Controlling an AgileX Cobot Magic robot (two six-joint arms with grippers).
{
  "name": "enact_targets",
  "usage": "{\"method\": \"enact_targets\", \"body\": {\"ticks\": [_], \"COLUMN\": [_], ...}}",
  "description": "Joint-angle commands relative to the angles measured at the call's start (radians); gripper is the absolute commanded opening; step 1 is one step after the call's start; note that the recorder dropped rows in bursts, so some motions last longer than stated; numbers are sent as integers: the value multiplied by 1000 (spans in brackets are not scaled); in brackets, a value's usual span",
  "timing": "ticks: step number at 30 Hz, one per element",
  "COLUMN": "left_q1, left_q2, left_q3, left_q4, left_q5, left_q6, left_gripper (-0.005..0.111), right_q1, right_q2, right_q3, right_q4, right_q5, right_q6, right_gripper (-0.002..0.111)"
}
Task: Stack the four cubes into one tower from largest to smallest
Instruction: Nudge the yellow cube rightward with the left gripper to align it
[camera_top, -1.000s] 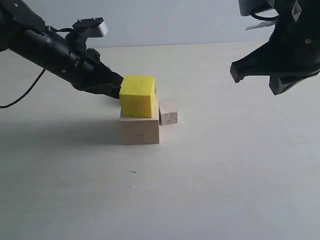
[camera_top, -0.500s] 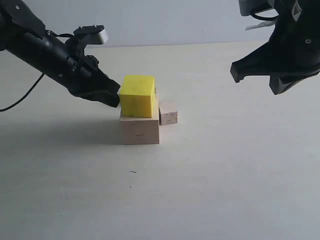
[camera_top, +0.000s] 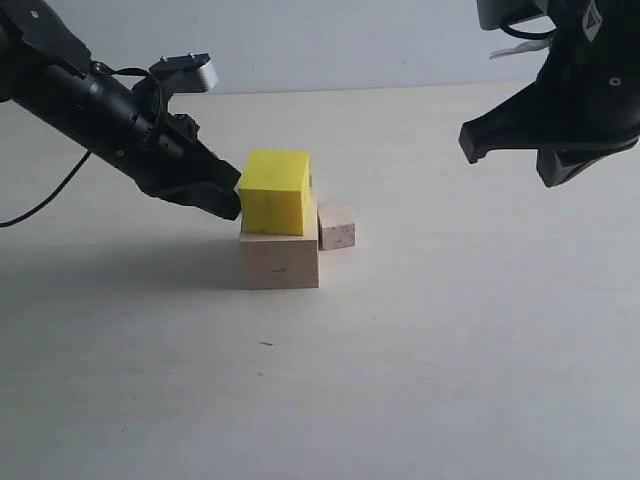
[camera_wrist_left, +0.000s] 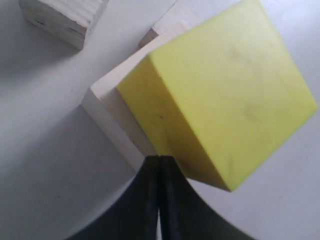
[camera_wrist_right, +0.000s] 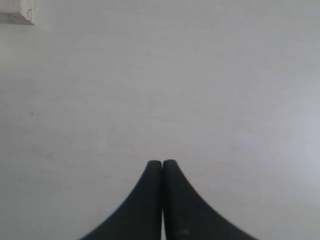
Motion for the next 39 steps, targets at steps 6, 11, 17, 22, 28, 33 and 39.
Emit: {"method": "enact_targets", "body": {"ticks": [6, 11, 17, 22, 28, 33, 39], "left_q1": [4, 4, 4, 4, 4, 4, 4], "left_q2": [0, 0, 0, 0, 0, 0, 0], "left_q3": [1, 1, 1, 1, 1, 1, 1], "left_q4": [-15, -15, -15, -15, -23, -24, -25], "left_q5": [20, 31, 31, 31, 37, 37, 41], "left_q6": [-4, -4, -4, -4, 3, 4, 3], "left_gripper": [0, 0, 0, 0, 0, 0, 0], "right_q1": [-5, -5, -5, -5, -5, -5, -5], "right_q2": [-8, -8, -8, -8, -8, -8, -8], "right_q3": [6, 6, 6, 6, 6, 6, 6], "right_q4": [-12, -12, -12, -12, -12, -12, -12], "right_q5": [-10, -10, -10, -10, -10, -12, -12], "right_q6": [-3, -3, -3, -3, -3, -3, -3], "right_gripper": [0, 0, 0, 0, 0, 0, 0]}}
